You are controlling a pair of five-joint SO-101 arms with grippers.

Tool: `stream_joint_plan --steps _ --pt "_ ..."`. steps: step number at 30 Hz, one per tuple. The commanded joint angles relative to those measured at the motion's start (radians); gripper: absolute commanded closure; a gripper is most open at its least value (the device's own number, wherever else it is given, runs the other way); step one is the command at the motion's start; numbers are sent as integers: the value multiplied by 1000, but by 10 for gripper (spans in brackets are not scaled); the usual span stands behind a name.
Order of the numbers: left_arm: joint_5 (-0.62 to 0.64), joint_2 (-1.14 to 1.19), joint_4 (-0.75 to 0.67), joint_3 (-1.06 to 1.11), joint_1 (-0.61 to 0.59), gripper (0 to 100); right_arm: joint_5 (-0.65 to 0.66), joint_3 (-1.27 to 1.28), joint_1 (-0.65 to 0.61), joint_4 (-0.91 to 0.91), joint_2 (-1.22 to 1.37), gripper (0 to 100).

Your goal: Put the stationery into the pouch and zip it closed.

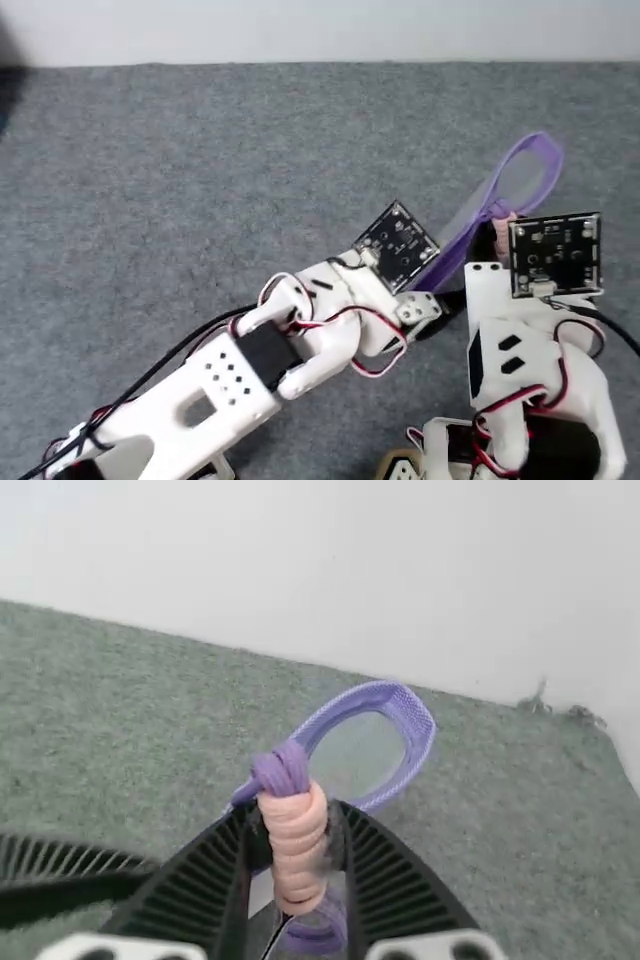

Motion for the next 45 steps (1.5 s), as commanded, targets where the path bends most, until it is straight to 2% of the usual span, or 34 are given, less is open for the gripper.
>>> stream_joint_plan --steps 1,7,12,13,19,25,29,32,38,45 --pt "12 37 -38 -93 -25 790 20 -84 -8 50 -2 991" --pt "12 100 -40 -170 -18 810 21 -115 -8 90 -2 991" --pt "3 132 -40 -196 -17 983 21 -115 -1 81 2 991" --pt "2 129 -40 -193 -17 991 21 -115 -1 77 5 991" --pt "-9 51 29 -166 -21 989 23 -77 5 -8 8 991" --pt "-3 -54 160 -162 -41 990 48 68 159 -185 8 991" --pt "-3 -109 224 -162 -44 990 57 163 216 -349 8 991" --pt "-3 -144 264 -162 -46 990 55 192 255 -403 39 991" --pt "-2 -215 273 -111 -46 991 49 192 354 -490 176 991" --pt "41 -281 273 -79 -71 991 58 227 383 -495 217 991"
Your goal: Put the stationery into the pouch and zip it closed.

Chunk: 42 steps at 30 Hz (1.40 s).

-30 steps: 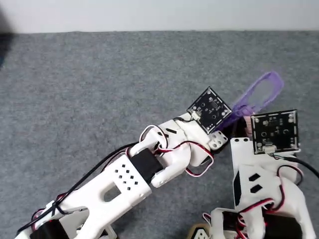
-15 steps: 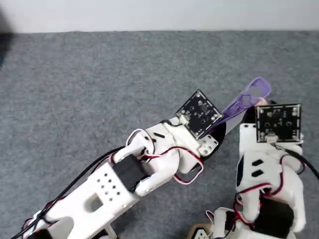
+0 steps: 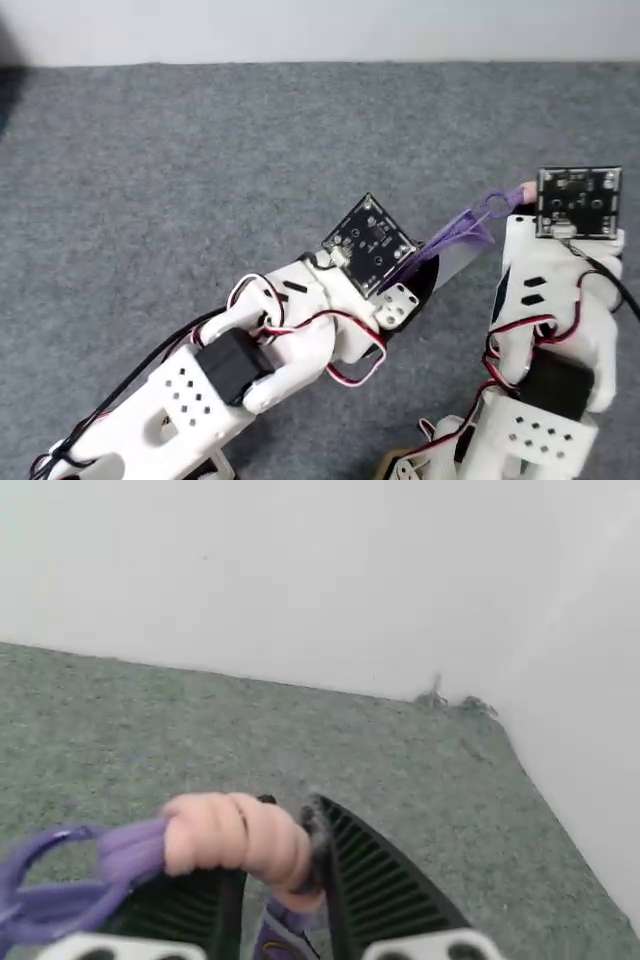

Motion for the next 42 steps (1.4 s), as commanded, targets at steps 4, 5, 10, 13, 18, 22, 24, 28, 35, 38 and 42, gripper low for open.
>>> stream_joint_plan --steps 4,5,10,13,18,22,24,28,35,38,42 --pt "26 -118 34 -5 -126 991 51 117 151 -58 45 991" --pt "26 -129 34 -4 -138 991 49 121 157 -54 44 991" --pt "21 -167 34 35 -141 991 46 118 120 -48 -16 991" --pt "20 -170 31 59 -140 991 49 118 44 -8 -113 991" --pt "18 -167 28 64 -141 991 89 123 -85 182 -254 990" --pt "12 -167 28 65 -146 991 146 124 -99 400 -302 961" --pt "-8 -167 28 67 -146 991 146 120 -76 484 -315 882" --pt "-11 -167 31 67 -146 991 84 104 -62 578 -360 699" --pt "-11 -167 32 67 -146 991 -69 -12 -147 661 -420 751" --pt "-12 -166 28 76 -146 991 -132 -72 -208 671 -420 798" --pt "-43 -173 28 108 -147 991 -158 -204 -314 800 -420 812"
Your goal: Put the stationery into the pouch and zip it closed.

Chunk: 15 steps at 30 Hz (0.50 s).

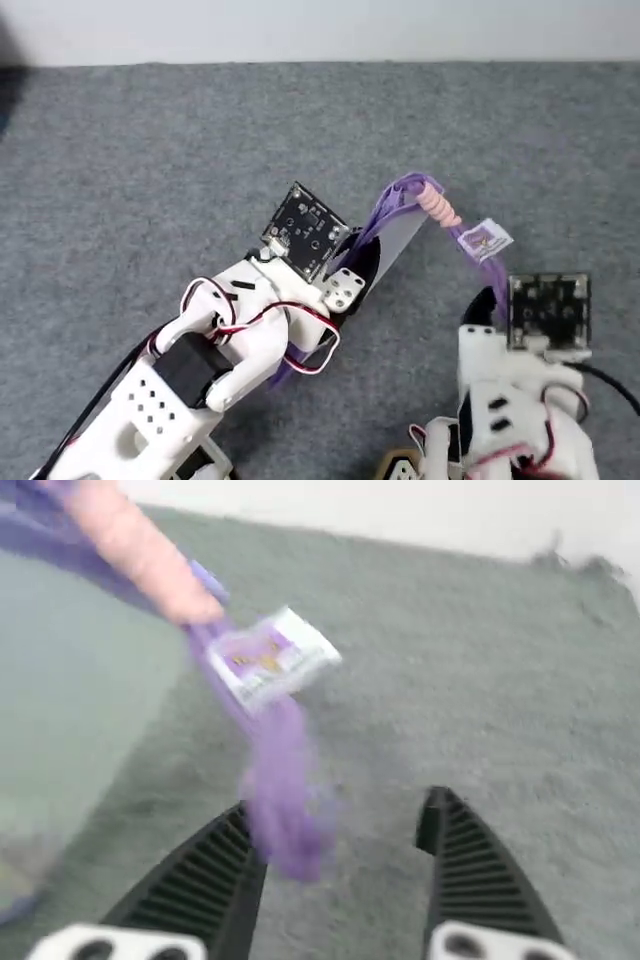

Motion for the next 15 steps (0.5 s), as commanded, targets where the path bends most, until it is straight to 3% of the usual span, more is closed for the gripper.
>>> stream_joint_plan --steps 1,5,15 --pt "-26 -41 -11 -8 -3 991 -29 -137 -85 111 1 812" --pt "-28 -41 -40 -7 -3 991 -58 -178 -124 143 8 812" --pt "-29 -35 -46 -7 -3 991 -163 -149 -150 -58 216 812"
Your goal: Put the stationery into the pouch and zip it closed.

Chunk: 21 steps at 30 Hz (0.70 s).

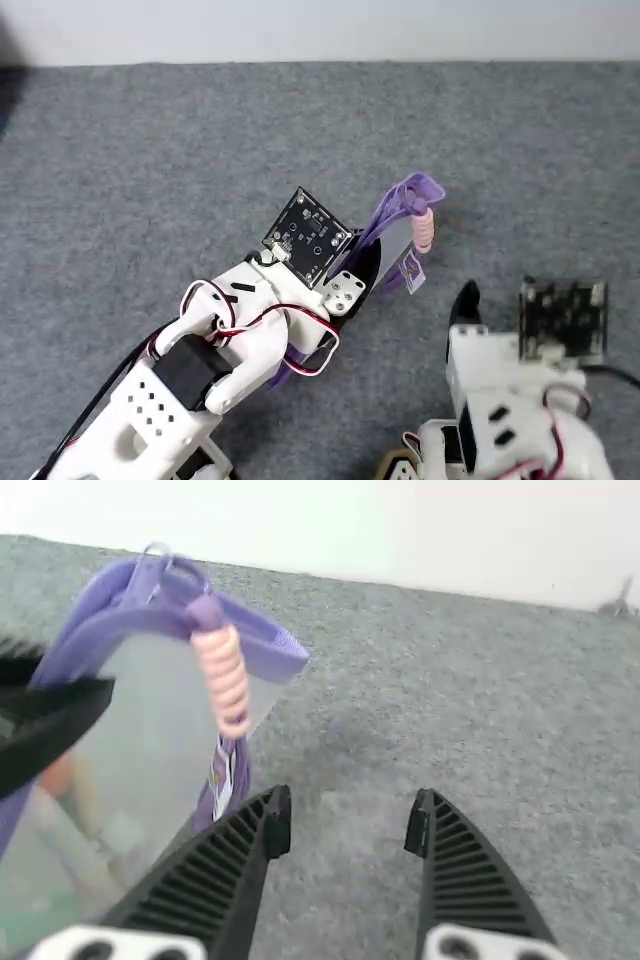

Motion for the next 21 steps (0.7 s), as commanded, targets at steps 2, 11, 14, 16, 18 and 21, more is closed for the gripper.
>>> stream_joint_plan --steps 2,11,14,16,18,21 --pt "-14 -28 -37 -15 -8 991 -58 -17 -67 -94 170 812" --pt "-12 -28 -37 -12 -8 991 -75 -21 -223 -177 332 812" --pt "-11 -26 -37 -12 -8 991 -77 -21 -229 -225 386 813" --pt "-12 -26 -35 -12 -8 991 -75 -21 -225 -272 418 815" --pt "-12 -26 -35 -12 -8 991 -72 -21 -225 -297 443 815" --pt "-14 -26 -35 -10 -8 991 -69 -21 -222 -300 464 815"
